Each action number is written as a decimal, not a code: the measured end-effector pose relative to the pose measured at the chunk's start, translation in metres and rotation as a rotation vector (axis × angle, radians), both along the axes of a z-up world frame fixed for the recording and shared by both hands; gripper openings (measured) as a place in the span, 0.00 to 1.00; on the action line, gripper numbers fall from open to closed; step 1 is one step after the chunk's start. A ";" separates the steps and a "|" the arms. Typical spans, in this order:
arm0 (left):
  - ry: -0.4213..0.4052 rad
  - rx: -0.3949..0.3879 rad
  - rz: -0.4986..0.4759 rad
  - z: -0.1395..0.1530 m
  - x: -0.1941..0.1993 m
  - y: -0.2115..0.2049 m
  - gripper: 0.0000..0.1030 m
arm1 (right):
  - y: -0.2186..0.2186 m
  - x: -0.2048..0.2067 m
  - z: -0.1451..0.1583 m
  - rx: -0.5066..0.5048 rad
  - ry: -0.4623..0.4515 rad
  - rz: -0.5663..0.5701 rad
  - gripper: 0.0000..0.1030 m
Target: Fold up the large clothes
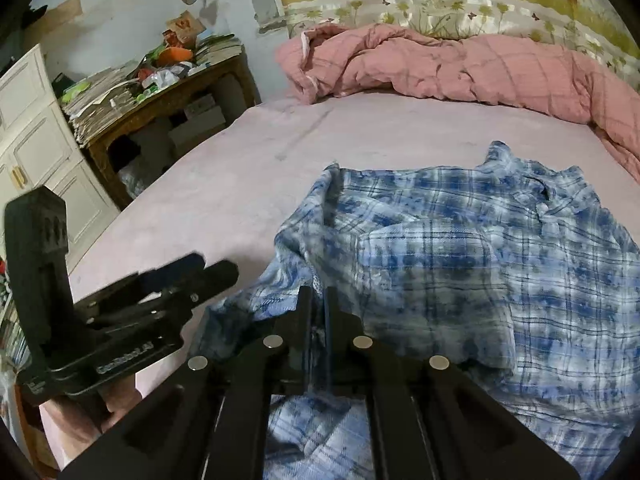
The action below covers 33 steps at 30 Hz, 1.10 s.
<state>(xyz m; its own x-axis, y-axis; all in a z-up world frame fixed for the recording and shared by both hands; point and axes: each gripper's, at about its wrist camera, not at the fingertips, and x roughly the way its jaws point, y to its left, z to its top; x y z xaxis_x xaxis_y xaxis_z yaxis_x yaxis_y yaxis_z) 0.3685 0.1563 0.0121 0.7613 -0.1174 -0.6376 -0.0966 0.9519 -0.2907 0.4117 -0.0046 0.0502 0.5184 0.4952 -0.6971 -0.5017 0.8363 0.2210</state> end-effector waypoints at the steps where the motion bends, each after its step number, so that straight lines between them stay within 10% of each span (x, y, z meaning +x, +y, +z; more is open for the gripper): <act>1: -0.002 -0.004 0.006 -0.001 0.000 0.003 0.50 | 0.002 0.002 -0.001 -0.007 -0.003 -0.010 0.11; 16: -0.003 -0.010 0.039 -0.004 -0.003 0.014 0.50 | 0.021 0.036 -0.014 0.015 0.084 -0.012 0.31; 25: 0.010 -0.063 0.084 -0.009 -0.002 0.030 0.50 | 0.060 0.045 -0.031 -0.184 0.099 0.004 0.33; 27: 0.007 -0.055 0.082 -0.009 -0.002 0.029 0.50 | 0.057 0.043 -0.029 -0.221 0.065 -0.049 0.09; 33: -0.023 -0.038 -0.041 -0.003 -0.001 0.004 0.49 | 0.010 0.033 0.017 -0.110 -0.058 -0.152 0.08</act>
<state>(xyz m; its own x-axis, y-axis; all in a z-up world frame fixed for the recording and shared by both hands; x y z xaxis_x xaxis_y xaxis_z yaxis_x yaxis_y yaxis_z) 0.3673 0.1608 0.0090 0.7696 -0.1728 -0.6148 -0.0503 0.9433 -0.3281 0.4450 0.0049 0.0676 0.6223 0.3301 -0.7097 -0.3765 0.9212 0.0983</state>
